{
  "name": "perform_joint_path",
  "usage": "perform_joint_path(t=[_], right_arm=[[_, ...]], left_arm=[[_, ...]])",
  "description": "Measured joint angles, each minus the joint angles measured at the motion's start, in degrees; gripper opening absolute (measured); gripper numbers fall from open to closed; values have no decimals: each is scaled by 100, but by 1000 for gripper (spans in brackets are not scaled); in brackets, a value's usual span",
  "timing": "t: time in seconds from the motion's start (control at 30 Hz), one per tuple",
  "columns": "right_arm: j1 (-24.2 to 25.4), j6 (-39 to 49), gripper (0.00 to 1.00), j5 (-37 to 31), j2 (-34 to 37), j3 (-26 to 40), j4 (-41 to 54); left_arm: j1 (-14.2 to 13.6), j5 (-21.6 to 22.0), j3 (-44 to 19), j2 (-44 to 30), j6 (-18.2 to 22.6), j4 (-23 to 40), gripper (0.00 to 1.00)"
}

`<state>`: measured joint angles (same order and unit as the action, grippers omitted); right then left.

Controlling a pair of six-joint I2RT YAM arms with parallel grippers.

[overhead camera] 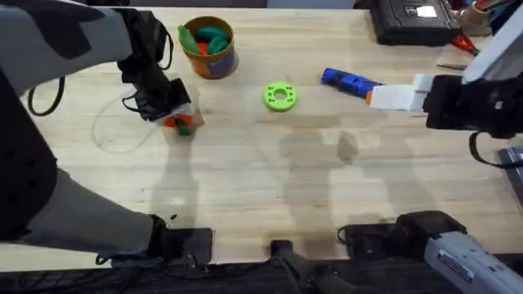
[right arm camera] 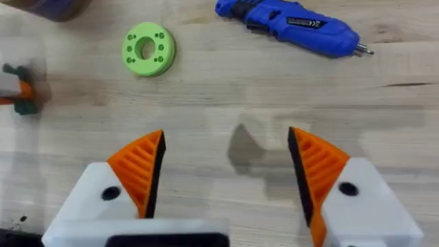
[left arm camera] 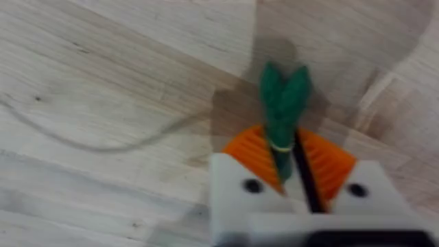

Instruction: Pick up the gripper from the table and insert it into the empty holder that is missing its gripper. Then pick up a screw, insert it into the mounting hole, and use the screwdriver to tighten it. Finally, clean up the table by picking up the vegetable and placing it into the bucket.

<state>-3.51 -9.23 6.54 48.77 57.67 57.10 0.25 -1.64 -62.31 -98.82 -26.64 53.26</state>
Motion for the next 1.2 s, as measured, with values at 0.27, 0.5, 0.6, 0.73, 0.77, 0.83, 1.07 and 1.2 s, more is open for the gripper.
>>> perform_joint_path(t=[0.27,0.5,0.6,0.73,0.77,0.83,1.07,1.2], right_arm=[[0,0,980,1,-2,0,0],[0,0,980,-1,0,0,1],[0,-2,980,1,-2,0,13],[0,0,980,1,0,0,13],[0,0,980,0,0,0,11],[0,-1,979,0,0,0,13],[0,0,980,1,-2,0,15],[0,0,980,0,0,0,17]], left_arm=[[0,12,6,22,46,-53,15],[0,10,-451,159,164,282,14],[0,-33,-950,463,385,494,14],[-2,-215,-1756,823,860,566,14],[-2,-248,-1933,860,948,560,14],[-18,-316,-2233,907,1093,409,14],[-398,-352,-2389,591,1299,-856,14],[-570,-388,-2389,38,1370,-1228,13]])
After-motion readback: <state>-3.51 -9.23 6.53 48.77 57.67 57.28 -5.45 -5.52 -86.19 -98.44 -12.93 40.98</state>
